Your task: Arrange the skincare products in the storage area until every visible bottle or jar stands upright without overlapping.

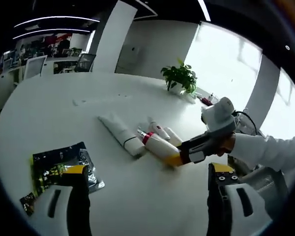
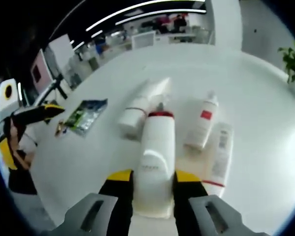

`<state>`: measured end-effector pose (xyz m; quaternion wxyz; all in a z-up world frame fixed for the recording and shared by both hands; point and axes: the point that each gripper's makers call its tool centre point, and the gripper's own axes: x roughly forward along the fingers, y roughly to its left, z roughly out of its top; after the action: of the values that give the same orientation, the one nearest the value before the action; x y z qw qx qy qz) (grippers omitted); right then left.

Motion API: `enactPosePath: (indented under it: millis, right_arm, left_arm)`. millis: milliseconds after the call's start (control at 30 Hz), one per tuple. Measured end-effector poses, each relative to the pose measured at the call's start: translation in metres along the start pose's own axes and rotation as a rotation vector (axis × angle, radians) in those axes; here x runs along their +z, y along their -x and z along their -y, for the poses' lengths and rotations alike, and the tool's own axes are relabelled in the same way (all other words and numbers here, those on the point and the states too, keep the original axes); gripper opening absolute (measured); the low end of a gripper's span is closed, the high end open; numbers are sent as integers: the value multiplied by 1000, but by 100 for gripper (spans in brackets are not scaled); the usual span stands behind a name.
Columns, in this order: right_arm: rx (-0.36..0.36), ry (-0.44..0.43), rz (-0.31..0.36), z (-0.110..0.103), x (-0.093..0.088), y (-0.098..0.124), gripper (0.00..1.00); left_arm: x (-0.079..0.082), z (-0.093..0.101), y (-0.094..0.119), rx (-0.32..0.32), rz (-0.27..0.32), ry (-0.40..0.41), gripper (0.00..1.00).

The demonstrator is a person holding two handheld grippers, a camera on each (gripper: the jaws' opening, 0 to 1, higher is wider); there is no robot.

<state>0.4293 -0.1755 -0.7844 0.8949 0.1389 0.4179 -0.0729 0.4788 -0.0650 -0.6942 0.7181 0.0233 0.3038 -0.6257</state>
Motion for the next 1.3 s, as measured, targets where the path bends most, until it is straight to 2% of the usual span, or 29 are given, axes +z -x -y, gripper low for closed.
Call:
enactPosePath:
  millis: [67,333,633,733,800,900,1000,1200,1300]
  right_arm:
    - [1,-5,-3,0,-1,1,26]
    - [26,-41,-4,-2,-4,2,25]
    - [51,-82,6,-1,-3,4,25]
    - [70,-121,6,-1,-4,5,25]
    - [80,-136,9,-1,-4,6,25]
    - [107,-186,14,-3,-4,6,25]
    - [130,-237,13,-4,-4,8,24]
    - [177,-314,15,-7,-7,7,24]
    - [208,-364,18,-10,-8,6,24]
  left_arm:
    - [0,-6,-6,-2,-4,15,96]
    - [-8,-6,-21,-27,-50,56,95]
    - [-3,-1,-36,-54,-53,108,92]
    - [-5,2,-42,-70,-63,128,91]
    - [-2,-6,-49,-77,-66,145,90]
    - [-1,-6,-54,-89,-68,177,85]
    - [-2,-4,-60,-110,-87,239,81]
    - [0,-9,-76,-118,-94,300,77]
    - [-2,-4,-83,-148,-110,359,75]
